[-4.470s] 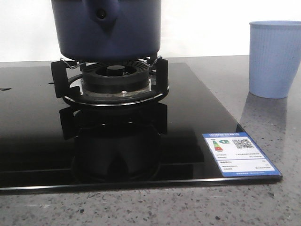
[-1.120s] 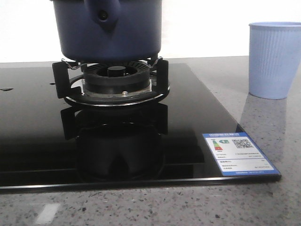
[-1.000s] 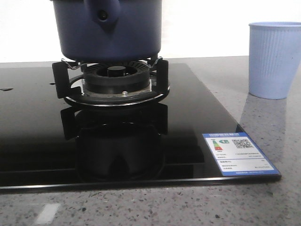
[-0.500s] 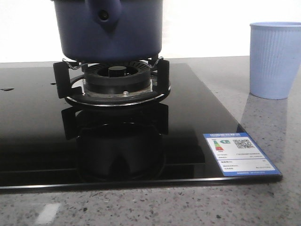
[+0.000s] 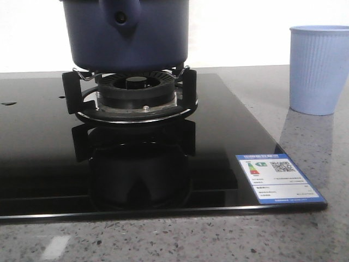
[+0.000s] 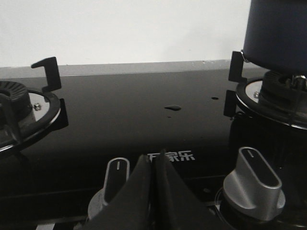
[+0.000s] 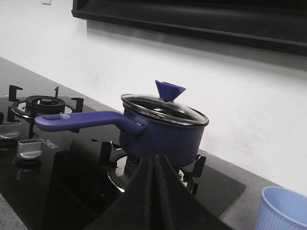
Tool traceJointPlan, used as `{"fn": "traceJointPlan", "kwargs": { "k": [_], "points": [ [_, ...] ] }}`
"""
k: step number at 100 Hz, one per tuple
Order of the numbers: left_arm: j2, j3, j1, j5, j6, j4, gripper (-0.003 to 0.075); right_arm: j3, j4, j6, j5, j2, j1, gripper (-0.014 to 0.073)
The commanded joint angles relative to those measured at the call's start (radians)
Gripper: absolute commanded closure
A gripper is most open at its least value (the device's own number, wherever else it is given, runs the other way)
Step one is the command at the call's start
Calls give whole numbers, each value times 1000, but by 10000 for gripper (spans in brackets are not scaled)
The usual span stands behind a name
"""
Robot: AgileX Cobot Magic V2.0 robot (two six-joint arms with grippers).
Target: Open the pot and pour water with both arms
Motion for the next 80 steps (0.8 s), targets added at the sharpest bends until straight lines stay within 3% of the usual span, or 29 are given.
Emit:
{"fn": "traceJointPlan", "kwargs": {
  "k": [1, 12, 80],
  "points": [
    [-28, 40, 20, 5, -15, -12, 740, -24, 31, -2, 33, 12, -1, 659],
    [-28, 40, 25, 117, -15, 29, 739, -24, 31, -2, 33, 12, -1, 659],
    [-28, 40, 25, 114, -15, 41, 739, -24, 31, -2, 33, 12, -1, 659]
  ]
}}
